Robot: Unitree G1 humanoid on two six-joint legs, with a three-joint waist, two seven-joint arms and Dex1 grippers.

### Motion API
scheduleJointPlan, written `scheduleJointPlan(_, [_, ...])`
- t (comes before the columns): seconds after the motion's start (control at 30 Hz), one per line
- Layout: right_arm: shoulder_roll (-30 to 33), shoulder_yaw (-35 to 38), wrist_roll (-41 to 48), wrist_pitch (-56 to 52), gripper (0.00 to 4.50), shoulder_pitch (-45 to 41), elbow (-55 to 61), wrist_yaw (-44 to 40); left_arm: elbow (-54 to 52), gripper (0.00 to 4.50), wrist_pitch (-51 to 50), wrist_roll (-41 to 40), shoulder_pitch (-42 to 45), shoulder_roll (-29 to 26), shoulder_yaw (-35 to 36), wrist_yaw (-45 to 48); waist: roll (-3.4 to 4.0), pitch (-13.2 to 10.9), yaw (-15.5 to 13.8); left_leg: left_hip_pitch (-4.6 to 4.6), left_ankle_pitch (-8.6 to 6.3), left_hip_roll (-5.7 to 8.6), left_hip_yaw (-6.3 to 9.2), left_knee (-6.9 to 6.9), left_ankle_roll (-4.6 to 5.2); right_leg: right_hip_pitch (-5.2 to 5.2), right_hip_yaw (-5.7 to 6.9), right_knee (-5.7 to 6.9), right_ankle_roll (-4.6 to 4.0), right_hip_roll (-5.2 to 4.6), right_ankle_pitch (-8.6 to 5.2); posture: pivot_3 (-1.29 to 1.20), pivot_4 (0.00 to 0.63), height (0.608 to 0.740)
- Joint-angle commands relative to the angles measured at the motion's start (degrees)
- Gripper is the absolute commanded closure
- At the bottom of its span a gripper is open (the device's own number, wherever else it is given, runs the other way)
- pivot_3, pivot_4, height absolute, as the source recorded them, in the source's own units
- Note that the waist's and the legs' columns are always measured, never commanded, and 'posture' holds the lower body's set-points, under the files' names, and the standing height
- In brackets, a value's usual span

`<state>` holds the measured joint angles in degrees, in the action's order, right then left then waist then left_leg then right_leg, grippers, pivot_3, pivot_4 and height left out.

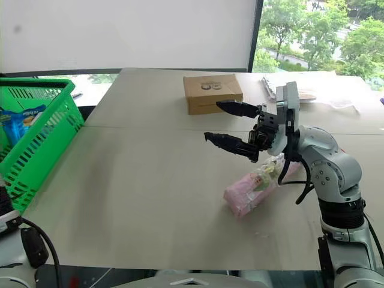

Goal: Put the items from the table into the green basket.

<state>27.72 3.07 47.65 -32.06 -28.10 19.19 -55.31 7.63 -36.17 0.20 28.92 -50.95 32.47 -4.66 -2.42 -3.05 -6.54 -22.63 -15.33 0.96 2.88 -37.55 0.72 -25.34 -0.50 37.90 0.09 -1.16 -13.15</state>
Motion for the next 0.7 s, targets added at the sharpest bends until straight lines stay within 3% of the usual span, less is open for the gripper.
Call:
scheduleJointPlan(0.03, [0.1, 0.8, -0.3, 1.3, 0.00, -1.4, 0.6, 0.4, 1.9, 1.55, 5.6, 0.6, 0.8, -2.0, 1.6, 0.3, -0.16, 0.1, -0.3, 0.00, -0.05, 0.00, 0.00, 0.00, 0.08, 0.00, 0.01, 0.00, -0.01, 0.00, 0.01, 0.18, 0.000, 0.724])
scheduleJointPlan(0.07, [0.1, 0.8, -0.5, 1.3, 0.00, -1.4, 0.5, 0.4, 2.7, 1.55, 6.2, 0.7, 0.4, -1.9, 1.5, 0.4, -0.26, 0.2, -0.5, 0.00, -0.08, 0.00, 0.01, -0.01, 0.13, 0.00, 0.01, 0.01, -0.02, -0.01, 0.02, 0.17, 0.000, 0.724])
scheduleJointPlan(0.1, [0.2, 0.8, -0.6, 1.4, 0.00, -1.3, 0.5, 0.4, 3.4, 0.58, 6.6, 0.8, 0.2, -1.9, 1.4, 0.5, -0.34, 0.2, -0.7, 0.00, -0.08, -0.01, 0.02, -0.04, 0.13, 0.00, 0.02, 0.04, -0.02, -0.01, 0.02, 0.17, 0.000, 0.724])
scheduleJointPlan(0.17, [0.2, 0.8, -0.9, 1.5, 0.00, -1.2, 0.3, 0.3, 4.6, 0.09, 6.8, 0.6, 0.1, -1.6, 1.8, 0.1, -0.43, 0.3, -0.7, 0.00, -0.08, -0.01, 0.05, -0.08, 0.14, 0.01, 0.06, 0.06, -0.04, -0.02, 0.03, 0.17, 0.000, 0.724])
scheduleJointPlan(0.47, [1.3, 1.5, -1.3, 1.8, 0.00, 0.4, -0.3, -0.5, 5.1, 0.09, 10.2, -2.6, 2.6, 1.3, 1.5, 1.8, -0.43, 0.5, -0.5, 0.04, -0.08, -0.08, 0.03, -0.13, 0.13, 0.01, 0.08, 0.19, -0.11, 0.02, 0.08, 0.16, 0.000, 0.724])
scheduleJointPlan(0.6, [4.3, 2.4, -4.8, 3.3, 0.00, 3.2, -1.9, -0.8, -0.4, 0.09, 12.0, -9.1, 4.0, 4.6, -2.3, 11.4, -0.46, 0.6, -0.8, 0.01, -0.08, -0.09, 0.08, -0.36, 0.14, 0.10, 0.17, 0.20, -0.12, 0.00, 0.10, 0.16, 0.000, 0.724])
scheduleJointPlan(0.7, [10.1, 0.2, -12.1, 8.6, 0.00, 6.8, -4.7, -6.0, -5.6, 0.09, 10.0, -16.4, 2.1, 6.1, -5.1, 22.4, -0.32, 0.7, -0.7, -0.03, -0.11, -0.08, 0.06, -0.62, 0.17, 0.20, 0.17, 0.20, -0.03, -0.04, 0.16, 0.15, 0.000, 0.724])
